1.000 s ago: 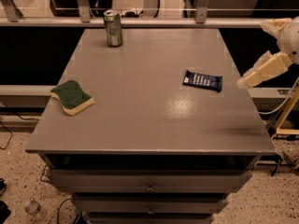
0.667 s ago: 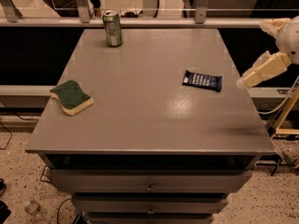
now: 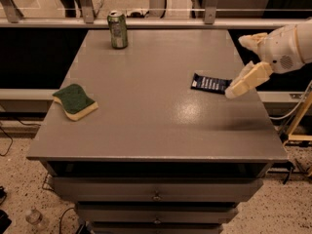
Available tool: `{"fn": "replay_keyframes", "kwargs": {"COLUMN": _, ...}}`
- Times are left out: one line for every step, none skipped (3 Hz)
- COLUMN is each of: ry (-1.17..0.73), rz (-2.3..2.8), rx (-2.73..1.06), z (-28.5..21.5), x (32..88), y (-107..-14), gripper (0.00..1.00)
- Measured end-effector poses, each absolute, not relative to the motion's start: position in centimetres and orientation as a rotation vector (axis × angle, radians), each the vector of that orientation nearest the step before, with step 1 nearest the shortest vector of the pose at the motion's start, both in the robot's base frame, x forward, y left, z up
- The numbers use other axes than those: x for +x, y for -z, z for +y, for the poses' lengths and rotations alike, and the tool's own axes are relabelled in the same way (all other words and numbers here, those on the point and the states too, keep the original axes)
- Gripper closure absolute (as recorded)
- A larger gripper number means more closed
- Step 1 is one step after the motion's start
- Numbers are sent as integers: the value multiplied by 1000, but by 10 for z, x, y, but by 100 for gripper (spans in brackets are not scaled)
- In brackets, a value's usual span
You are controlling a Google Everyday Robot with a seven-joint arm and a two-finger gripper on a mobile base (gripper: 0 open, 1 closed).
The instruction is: Move rxbar blueberry near sponge
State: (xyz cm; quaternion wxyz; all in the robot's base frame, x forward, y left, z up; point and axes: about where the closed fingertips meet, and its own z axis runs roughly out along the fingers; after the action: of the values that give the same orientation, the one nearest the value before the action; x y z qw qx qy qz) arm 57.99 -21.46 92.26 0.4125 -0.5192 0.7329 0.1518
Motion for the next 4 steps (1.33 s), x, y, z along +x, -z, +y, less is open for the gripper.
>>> {"fn": "replay_keyframes", "kwargs": {"ry": -490, "rz": 1819, "rx": -1301, "z": -205, "x": 593, "y": -905, "gripper": 0}}
{"fn": "replay_keyframes", "kwargs": {"ry": -540, "rz": 1772, "rx": -1283, "z": -202, "x": 601, "y": -896, "gripper": 0}}
{"fn": "replay_keyframes", "kwargs": {"ry": -560, "rz": 1730, "rx": -1263, "z": -203, "x": 607, "y": -889, "gripper": 0}}
{"fn": "replay_keyframes", "kwargs": {"ry": -582, "rz": 1699, "rx": -1250, "z": -205, "x": 615, "y": -879, "gripper": 0}}
